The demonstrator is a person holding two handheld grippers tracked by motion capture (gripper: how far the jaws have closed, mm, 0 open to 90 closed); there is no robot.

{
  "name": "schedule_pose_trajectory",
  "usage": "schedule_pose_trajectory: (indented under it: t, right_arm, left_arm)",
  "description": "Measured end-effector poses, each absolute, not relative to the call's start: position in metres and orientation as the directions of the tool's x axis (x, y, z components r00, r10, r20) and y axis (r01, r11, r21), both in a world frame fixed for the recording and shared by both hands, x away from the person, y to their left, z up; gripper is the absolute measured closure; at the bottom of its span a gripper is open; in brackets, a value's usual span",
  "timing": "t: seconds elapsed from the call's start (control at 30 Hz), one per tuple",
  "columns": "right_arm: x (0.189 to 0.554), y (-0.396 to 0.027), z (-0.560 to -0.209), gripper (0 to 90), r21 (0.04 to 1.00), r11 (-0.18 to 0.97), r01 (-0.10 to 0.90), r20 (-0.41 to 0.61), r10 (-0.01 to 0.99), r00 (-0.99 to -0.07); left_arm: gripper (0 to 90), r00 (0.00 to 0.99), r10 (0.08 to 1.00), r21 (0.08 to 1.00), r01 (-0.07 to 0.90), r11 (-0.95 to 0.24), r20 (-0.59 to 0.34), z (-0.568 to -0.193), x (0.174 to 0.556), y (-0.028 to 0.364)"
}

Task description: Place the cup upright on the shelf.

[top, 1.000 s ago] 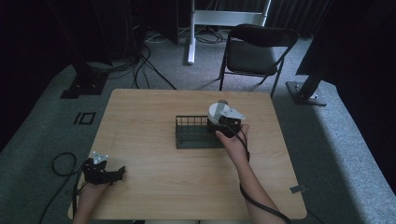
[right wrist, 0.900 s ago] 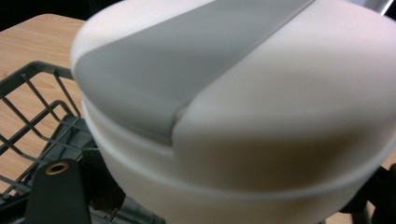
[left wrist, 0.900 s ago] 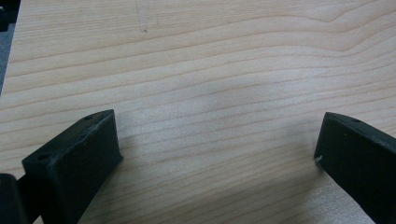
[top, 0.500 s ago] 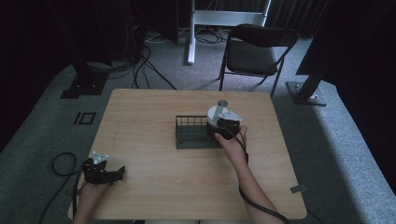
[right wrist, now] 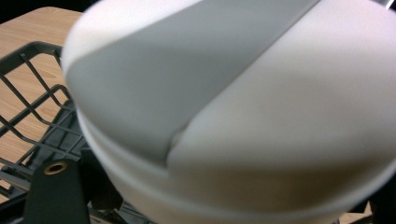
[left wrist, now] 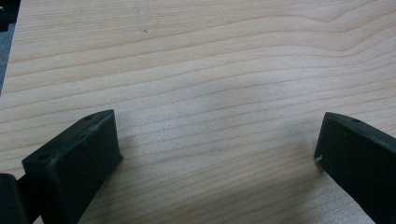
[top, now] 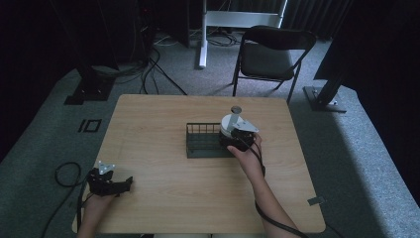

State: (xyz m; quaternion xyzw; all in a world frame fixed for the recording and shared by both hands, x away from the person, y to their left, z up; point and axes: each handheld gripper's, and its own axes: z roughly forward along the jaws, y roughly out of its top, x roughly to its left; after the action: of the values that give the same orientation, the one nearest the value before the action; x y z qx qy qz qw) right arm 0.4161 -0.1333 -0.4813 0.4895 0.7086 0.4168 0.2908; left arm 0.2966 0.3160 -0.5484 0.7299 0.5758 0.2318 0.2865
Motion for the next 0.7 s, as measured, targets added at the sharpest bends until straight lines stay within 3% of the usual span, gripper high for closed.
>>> schedule_pose_trajectory:
  t: [0.13, 0.7]
  right_arm:
    - [0.414, -0.133, -0.481, 13.8, 0.880, 0.168, 0.445, 0.001, 0.935, -0.356]
    - [0.404, -0.140, -0.481, 12.9, 0.897, 0.153, 0.414, 0.015, 0.928, -0.373]
  left_arm:
    - [0.2, 0.229, 0.973, 0.685, 0.708, -0.173, 0.008, -0.548, 0.297, 0.316]
    - [0.2, 0.230, 0.973, 0.685, 0.708, -0.173, 0.008, -0.548, 0.297, 0.316]
